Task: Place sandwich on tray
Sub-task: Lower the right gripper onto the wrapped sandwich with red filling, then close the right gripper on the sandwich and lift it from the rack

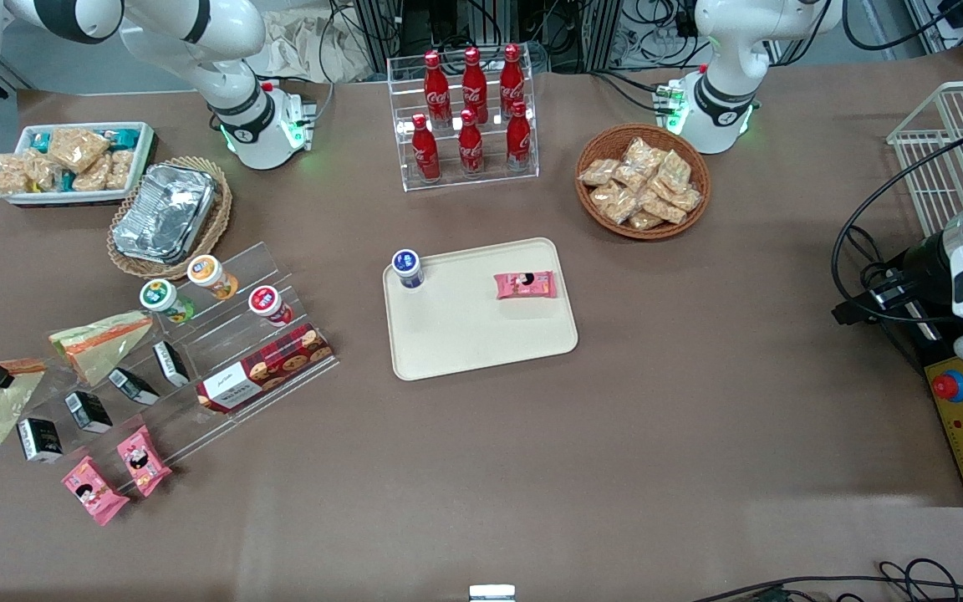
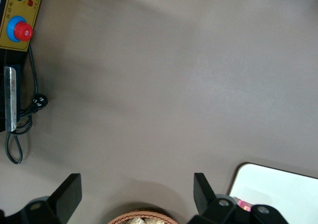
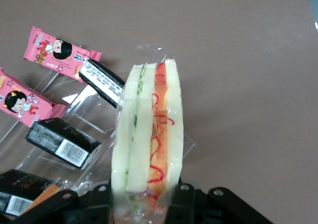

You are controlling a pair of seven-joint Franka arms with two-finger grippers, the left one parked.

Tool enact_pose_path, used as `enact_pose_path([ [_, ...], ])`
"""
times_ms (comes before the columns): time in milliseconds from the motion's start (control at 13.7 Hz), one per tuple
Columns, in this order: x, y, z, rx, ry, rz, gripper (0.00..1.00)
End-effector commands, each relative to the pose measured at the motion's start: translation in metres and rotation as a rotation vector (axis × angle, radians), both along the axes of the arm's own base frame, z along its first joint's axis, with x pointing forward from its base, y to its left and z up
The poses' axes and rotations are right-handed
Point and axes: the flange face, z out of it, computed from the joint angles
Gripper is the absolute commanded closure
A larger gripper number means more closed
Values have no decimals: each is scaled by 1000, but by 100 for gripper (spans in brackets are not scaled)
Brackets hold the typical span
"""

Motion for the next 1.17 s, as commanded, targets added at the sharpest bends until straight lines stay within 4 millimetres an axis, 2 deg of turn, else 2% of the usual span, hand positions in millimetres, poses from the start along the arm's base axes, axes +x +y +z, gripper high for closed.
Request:
enact_pose_path([
  [0,4,1,22,7,-42,18,100],
  [146,5,9,51,37,-26,38,100],
  [366,9,27,124,86,48,86,100],
  [585,11,58,164,95,69,103,100],
  [659,11,78,177,83,73,91,100],
  [805,17,136,193,69,87,14,100],
  [1098,29,264,199,103,98,-220,100],
])
